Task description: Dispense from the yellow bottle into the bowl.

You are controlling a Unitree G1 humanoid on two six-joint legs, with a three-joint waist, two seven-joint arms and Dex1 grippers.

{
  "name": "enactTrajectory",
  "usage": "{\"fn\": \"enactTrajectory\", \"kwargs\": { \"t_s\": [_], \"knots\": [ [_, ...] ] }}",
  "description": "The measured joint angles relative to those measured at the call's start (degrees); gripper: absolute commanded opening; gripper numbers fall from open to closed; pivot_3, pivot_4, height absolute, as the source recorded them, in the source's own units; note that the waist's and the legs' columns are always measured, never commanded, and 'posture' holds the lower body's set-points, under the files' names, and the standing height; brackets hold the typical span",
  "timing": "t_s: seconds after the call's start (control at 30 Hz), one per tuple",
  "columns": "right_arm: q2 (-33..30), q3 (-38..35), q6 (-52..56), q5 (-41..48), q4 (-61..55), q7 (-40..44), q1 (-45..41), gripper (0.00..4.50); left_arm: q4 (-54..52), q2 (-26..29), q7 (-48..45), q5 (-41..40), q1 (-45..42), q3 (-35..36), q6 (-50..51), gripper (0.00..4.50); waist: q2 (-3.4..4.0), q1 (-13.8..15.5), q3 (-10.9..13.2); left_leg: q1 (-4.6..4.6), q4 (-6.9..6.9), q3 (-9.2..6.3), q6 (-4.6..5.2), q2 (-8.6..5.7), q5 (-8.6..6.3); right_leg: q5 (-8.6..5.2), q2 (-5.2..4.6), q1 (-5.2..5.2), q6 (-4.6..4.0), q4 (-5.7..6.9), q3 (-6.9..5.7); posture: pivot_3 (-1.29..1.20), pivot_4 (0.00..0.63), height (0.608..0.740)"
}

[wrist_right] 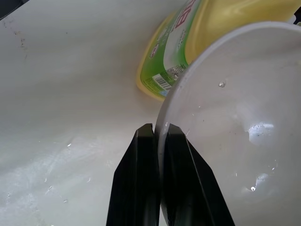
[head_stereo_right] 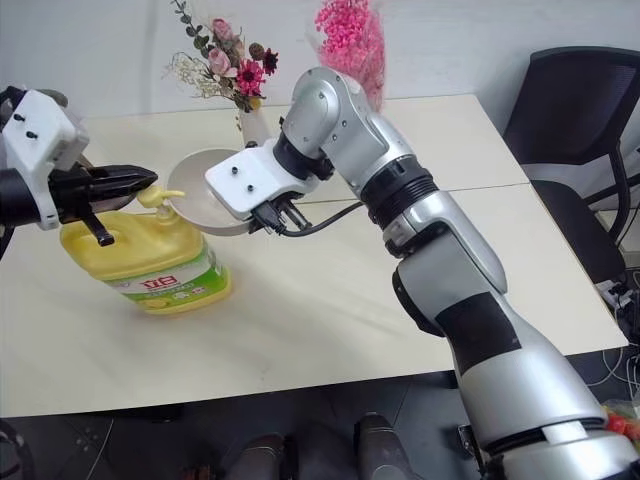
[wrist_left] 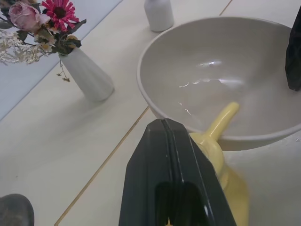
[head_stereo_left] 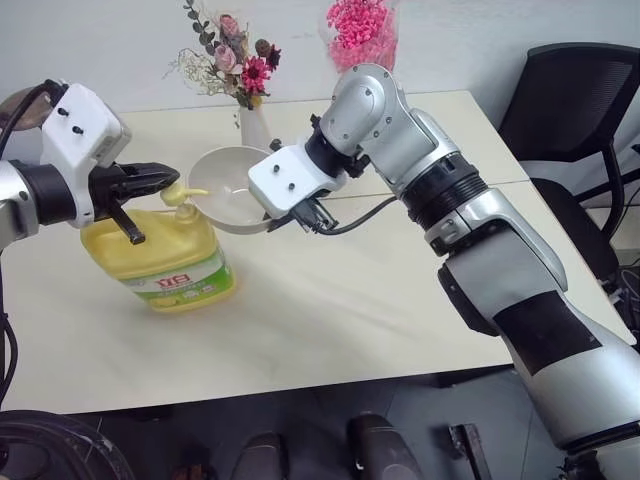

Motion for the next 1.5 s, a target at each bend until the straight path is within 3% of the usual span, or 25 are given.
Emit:
{"fn": "enactTrajectory", "kwargs": {
  "t_s": [0.33,0.43,0.57,0.67,0.8,1.07,1.27,1.47,1.5],
  "knots": [
    [0.5,0.0,0.0,-0.2,0.4,0.0,0.0,0.00,-0.8,-0.1,-0.4,2.6,1.3,0.0,-2.3,0.02,0.14,0.0,-0.1,0.04,-0.01,0.00,-0.01,0.01,-0.01,0.00,0.02,0.00,0.00,0.03,0.04,0.00,0.150,0.740],
    [0.5,-0.1,-0.1,-0.3,0.6,0.0,0.0,0.00,1.2,-3.9,-0.3,1.0,-0.9,1.0,-0.6,0.02,0.14,0.3,-0.1,-0.01,0.04,-0.02,-0.01,0.01,-0.01,0.00,0.03,-0.02,0.00,0.06,0.01,0.00,0.150,0.740],
    [0.0,-0.4,0.0,0.0,0.4,0.0,0.0,0.00,2.7,-9.2,-1.2,-8.2,-3.4,6.1,6.1,0.02,0.00,0.4,0.0,-0.19,0.07,-0.04,-0.01,0.02,-0.02,0.00,0.02,-0.15,0.00,0.04,0.00,0.00,0.150,0.740],
    [-0.1,-0.3,0.1,0.7,-0.3,0.0,0.0,0.00,2.7,-9.9,-1.2,-14.8,-4.5,10.0,11.8,0.58,-0.35,-0.1,0.2,-0.33,0.07,-0.06,-0.04,0.07,-0.04,0.00,0.03,-0.30,0.00,0.04,-0.09,0.00,0.150,0.740],
    [-2.0,-0.3,1.4,2.3,-3.2,0.0,1.4,0.00,1.5,-8.9,-1.4,-22.1,-5.0,16.4,16.2,1.75,-0.41,-0.3,0.2,-0.37,0.07,-0.10,-0.07,0.08,-0.06,0.00,0.01,-0.32,0.00,-0.01,-0.18,0.00,0.150,0.740],
    [-15.3,-1.6,8.3,5.0,-17.0,-0.4,18.8,0.00,-4.5,-0.9,-3.8,-39.6,-0.9,30.7,26.0,4.09,-0.59,0.9,0.2,-0.44,0.25,-0.18,-0.01,0.00,-0.10,0.00,-0.05,-0.12,0.00,-0.23,-0.15,0.00,0.150,0.740],
    [-27.4,-3.7,8.1,-0.2,-21.3,-8.1,35.6,0.00,-16.6,0.6,-8.9,-41.7,18.7,42.3,29.7,4.09,-0.59,2.0,0.2,-0.42,0.23,-0.08,0.00,0.00,-0.10,-0.02,-0.03,-0.13,-0.03,-0.58,-0.05,0.00,0.150,0.740],
    [-29.4,-4.3,3.3,-7.3,-15.0,-21.6,40.0,0.00,-27.1,-4.1,-12.8,-34.7,34.5,46.0,22.8,4.09,-0.54,1.4,0.2,-0.22,0.02,0.11,-0.04,0.11,-0.08,-0.05,0.13,-0.12,-0.10,-0.64,0.08,0.00,0.150,0.740],
    [-29.2,-4.3,2.4,-8.0,-13.3,-23.5,40.1,0.26,-27.4,-4.8,-12.9,-34.0,35.7,46.0,21.5,4.12,-0.54,1.4,0.2,-0.22,0.02,0.10,-0.04,0.10,-0.08,-0.06,0.12,-0.12,-0.10,-0.63,0.09,0.00,0.150,0.740]
  ]
}}
